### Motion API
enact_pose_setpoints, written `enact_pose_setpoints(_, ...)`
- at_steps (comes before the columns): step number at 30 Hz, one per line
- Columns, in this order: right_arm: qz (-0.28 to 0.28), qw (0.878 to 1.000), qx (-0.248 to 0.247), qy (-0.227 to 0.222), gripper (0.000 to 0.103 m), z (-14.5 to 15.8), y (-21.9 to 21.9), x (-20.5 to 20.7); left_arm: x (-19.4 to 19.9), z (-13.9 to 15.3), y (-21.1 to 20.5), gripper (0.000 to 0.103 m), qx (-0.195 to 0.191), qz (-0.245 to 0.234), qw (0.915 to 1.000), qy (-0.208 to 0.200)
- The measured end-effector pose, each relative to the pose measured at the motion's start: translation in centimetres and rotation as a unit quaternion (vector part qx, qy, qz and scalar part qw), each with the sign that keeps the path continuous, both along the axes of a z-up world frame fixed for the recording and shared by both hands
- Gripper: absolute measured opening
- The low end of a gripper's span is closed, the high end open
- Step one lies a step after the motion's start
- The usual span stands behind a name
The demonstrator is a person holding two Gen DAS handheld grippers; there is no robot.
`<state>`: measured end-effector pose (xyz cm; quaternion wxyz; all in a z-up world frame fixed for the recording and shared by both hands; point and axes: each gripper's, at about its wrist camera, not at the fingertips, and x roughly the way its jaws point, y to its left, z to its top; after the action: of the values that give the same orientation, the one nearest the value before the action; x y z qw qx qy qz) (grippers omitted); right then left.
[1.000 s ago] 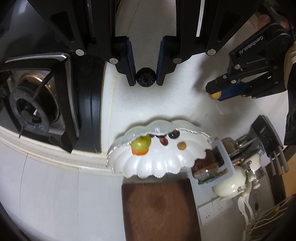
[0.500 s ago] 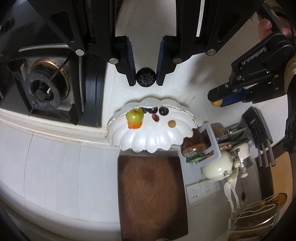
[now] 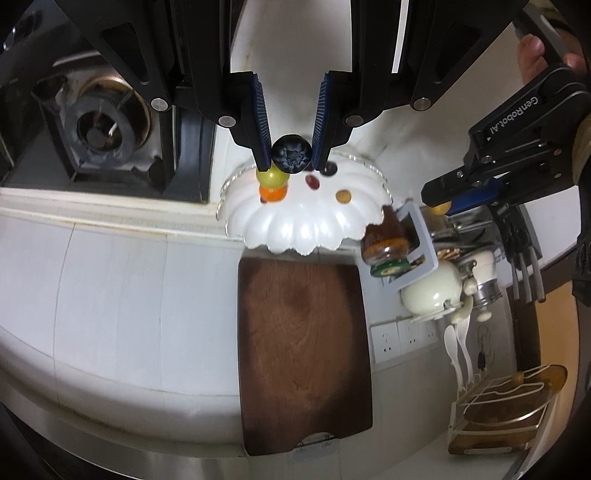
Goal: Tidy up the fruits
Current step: 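Lift the tan fruit and blueberry and carry both over the white bowl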
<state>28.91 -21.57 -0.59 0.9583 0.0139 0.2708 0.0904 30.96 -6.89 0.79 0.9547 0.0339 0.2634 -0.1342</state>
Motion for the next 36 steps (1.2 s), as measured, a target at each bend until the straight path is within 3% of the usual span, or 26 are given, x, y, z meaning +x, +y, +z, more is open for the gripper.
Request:
enact_pose_setpoints(19, 0.000, 1.000, 0.008, -0.008, 0.024, 1.5, 0.9, 7.4, 7.5, 0.9, 0.7, 0.023, 0.001, 0.009, 0.9998, 0.016)
enact_pose_setpoints(25, 0.001, 1.000, 0.012, 0.014, 0.024, 1.0, 0.9, 11.0, 10.2, 0.5, 0.2, 0.023, 0.013, 0.002, 0.9995, 0.030)
enact_pose_setpoints(36, -0.002, 0.997, 0.005, 0.071, 0.024, -0.3, 1.2, 16.8, 16.3, -1.0, 0.0, 0.023, 0.013, 0.006, 0.9954, 0.095)
